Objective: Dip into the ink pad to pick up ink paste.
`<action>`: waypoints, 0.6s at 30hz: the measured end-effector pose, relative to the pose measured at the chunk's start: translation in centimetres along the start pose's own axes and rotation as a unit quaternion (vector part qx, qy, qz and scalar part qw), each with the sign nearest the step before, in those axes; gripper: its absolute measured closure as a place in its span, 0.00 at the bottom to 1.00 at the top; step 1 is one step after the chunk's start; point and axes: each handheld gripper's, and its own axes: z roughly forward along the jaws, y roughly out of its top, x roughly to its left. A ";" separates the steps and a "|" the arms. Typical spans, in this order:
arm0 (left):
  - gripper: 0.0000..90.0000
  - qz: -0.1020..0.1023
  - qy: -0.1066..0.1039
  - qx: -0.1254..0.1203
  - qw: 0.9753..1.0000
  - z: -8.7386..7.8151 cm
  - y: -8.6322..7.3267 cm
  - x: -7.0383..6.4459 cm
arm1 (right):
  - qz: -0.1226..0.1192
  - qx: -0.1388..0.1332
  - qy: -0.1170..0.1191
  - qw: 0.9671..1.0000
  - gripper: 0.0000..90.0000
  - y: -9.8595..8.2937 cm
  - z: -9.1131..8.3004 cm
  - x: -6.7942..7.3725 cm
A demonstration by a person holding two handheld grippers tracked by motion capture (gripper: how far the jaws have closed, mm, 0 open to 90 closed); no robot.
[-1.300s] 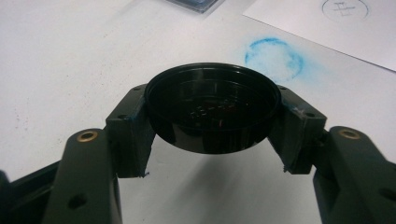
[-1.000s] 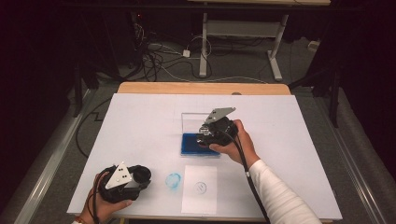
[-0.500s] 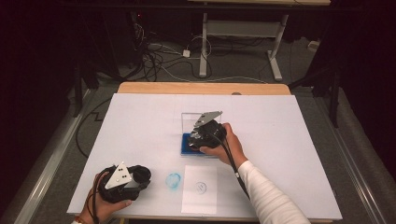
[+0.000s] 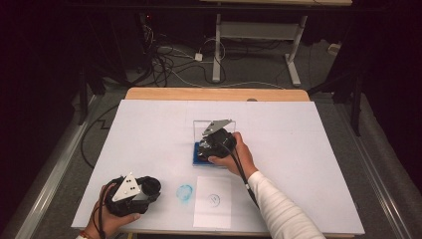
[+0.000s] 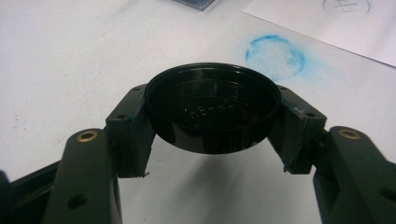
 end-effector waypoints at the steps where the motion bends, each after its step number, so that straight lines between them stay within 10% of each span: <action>1: 0.41 0.000 0.000 0.000 1.000 0.0 0.0 0.0 | -0.001 0.001 0.000 1.000 0.63 0.0 0.1 -0.1; 18: 0.41 0.000 -0.001 0.003 1.000 0.1 -0.1 0.0 | 0.001 0.000 -0.006 1.000 0.63 -0.4 0.6 0.0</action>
